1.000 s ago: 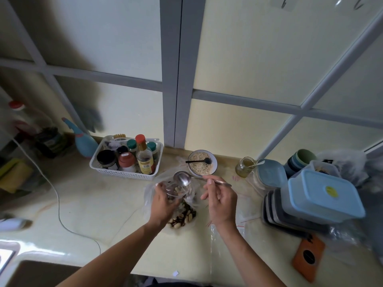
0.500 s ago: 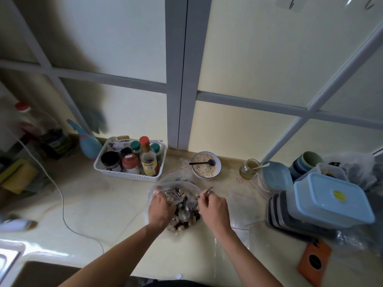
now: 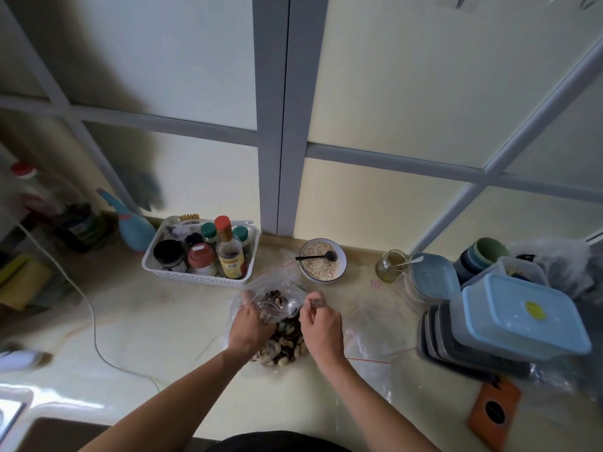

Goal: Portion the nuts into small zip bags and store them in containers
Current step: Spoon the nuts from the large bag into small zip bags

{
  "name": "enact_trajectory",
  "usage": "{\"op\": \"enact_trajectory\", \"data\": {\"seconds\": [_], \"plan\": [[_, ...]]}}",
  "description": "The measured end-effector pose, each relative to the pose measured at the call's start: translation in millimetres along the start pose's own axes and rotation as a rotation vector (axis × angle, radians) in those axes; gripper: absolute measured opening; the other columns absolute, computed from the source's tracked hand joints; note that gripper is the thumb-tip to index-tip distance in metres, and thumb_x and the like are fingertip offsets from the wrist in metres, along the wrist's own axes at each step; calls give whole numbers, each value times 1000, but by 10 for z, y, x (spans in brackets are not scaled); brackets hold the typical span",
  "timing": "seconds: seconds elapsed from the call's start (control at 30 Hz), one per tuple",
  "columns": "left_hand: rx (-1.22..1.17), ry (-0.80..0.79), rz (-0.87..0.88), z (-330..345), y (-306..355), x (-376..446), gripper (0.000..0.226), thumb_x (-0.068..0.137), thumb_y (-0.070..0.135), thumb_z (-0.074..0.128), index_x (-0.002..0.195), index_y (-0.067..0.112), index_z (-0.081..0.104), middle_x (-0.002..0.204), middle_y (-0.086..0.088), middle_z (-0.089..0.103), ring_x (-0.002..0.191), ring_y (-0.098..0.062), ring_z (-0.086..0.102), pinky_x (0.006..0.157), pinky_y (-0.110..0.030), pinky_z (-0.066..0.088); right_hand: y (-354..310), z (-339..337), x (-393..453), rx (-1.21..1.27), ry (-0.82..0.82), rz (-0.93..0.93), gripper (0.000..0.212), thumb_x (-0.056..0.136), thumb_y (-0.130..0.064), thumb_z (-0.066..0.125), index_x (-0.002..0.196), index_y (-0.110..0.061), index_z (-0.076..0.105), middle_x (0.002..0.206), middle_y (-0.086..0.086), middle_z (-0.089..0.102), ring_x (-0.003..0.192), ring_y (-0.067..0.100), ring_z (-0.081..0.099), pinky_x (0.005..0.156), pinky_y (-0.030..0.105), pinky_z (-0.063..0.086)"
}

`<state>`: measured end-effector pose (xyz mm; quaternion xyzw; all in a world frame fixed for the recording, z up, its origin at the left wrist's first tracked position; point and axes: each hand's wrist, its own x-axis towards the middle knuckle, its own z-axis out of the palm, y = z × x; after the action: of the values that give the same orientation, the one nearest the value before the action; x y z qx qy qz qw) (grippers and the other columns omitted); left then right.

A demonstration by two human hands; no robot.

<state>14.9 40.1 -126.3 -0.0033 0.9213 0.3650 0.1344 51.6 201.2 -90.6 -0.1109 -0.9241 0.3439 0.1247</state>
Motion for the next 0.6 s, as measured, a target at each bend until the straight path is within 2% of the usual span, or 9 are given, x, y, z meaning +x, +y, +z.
{"op": "enact_trajectory", "data": {"seconds": [0.07, 0.17, 0.27, 0.33, 0.4, 0.47, 0.6], "plan": [[-5, -8, -2, 1, 3, -6, 66, 81, 27, 80, 133, 11, 42, 117, -2, 61, 101, -23, 67, 87, -30, 55, 36, 72, -40, 64, -39, 51, 18, 99, -33, 42, 85, -22, 47, 52, 4, 57, 52, 23, 60, 49, 38, 43], [35, -22, -12, -33, 43, -12, 73, 80, 32, 81, 138, 10, 42, 118, 1, 49, 94, -23, 66, 82, -28, 55, 89, 164, -119, 173, -95, 155, 21, 96, -43, 33, 86, -28, 45, 62, 2, 69, 62, 16, 71, 55, 39, 54], [65, -12, -32, -25, 56, -1, 71, 79, 27, 79, 136, 15, 38, 122, -6, 52, 85, -20, 62, 77, -28, 54, 57, 174, -170, 267, -121, 241, 15, 99, -32, 44, 86, -29, 48, 69, -4, 73, 66, 5, 73, 64, 33, 58], [72, 9, -77, -2, 57, -14, 69, 80, 19, 75, 131, 17, 30, 113, -8, 61, 83, -21, 62, 71, -28, 52, 6, 179, -190, 340, -126, 304, 18, 102, -22, 49, 86, -30, 50, 74, -4, 75, 68, 1, 72, 67, 32, 59], [78, 24, -109, 3, 94, -62, 67, 81, 18, 73, 126, 17, 23, 103, -9, 66, 84, -26, 66, 66, -33, 52, -47, 192, -204, 437, -118, 382, 15, 103, -18, 49, 89, -23, 54, 81, -1, 76, 68, 3, 73, 65, 32, 60], [83, 12, -102, 9, 123, -116, 68, 83, 23, 74, 128, 14, 23, 104, -9, 67, 90, -28, 67, 65, -32, 48, -101, 206, -207, 568, -113, 493, 14, 105, -18, 47, 97, -15, 58, 91, 6, 77, 69, 8, 75, 62, 26, 59], [104, -12, -108, -18, 139, -169, 79, 83, 26, 73, 139, 10, 20, 115, -11, 66, 101, -29, 64, 70, -30, 46, -123, 207, -186, 752, -88, 650, 20, 107, -18, 42, 100, -24, 60, 98, 9, 76, 73, 19, 77, 61, 29, 55]]}}
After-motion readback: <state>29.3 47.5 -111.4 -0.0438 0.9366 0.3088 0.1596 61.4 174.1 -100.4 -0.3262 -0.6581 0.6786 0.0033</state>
